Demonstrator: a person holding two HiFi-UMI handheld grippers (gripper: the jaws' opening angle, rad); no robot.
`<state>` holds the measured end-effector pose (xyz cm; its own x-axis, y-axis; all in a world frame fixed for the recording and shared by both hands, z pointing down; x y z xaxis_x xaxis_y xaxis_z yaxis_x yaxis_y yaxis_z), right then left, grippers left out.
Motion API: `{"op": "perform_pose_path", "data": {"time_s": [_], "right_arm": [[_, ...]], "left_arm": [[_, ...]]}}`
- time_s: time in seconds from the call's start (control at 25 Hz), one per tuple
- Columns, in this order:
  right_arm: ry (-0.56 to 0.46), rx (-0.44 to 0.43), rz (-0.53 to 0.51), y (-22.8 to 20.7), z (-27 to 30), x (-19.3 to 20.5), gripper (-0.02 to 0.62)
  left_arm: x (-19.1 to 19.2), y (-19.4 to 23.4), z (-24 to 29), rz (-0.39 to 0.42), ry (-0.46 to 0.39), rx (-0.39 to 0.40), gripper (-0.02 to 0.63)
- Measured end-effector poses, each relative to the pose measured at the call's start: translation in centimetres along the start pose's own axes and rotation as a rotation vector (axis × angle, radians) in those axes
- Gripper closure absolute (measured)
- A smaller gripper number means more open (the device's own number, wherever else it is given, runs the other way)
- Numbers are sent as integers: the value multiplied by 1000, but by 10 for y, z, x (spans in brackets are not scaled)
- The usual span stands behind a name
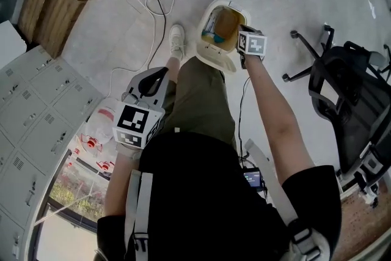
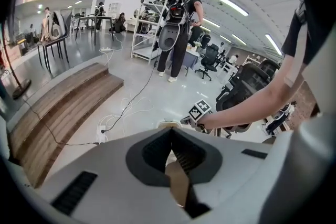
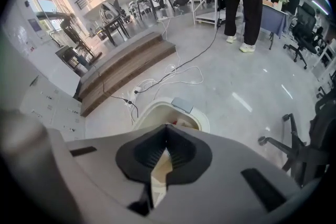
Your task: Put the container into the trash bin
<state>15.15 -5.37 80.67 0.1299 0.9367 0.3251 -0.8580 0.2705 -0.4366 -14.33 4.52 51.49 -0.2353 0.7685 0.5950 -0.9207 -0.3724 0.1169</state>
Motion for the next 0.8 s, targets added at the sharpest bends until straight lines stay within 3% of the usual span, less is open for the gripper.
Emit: {"op": "perform_pose_path", "data": {"time_s": [0.48, 0.8], "right_arm": [[-132, -70, -68, 1, -76, -16, 580], [-195, -106, -109, 23, -130, -18, 580]], "left_arm": [[-30, -37, -11, -25, -89, -17, 597], [-47, -54, -20, -26, -154, -4, 597]]}}
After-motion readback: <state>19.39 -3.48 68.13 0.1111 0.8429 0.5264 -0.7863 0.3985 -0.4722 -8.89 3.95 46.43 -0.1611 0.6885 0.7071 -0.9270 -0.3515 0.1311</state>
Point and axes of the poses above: the fingertips, and each gripper's own axes: z forward along the fingers, y to its left, x out of its underside, the point moved 7 cm from there along -z, backward along the fingers, and after that the axes turned 13 degrees about -x, right-handed, at the moved point
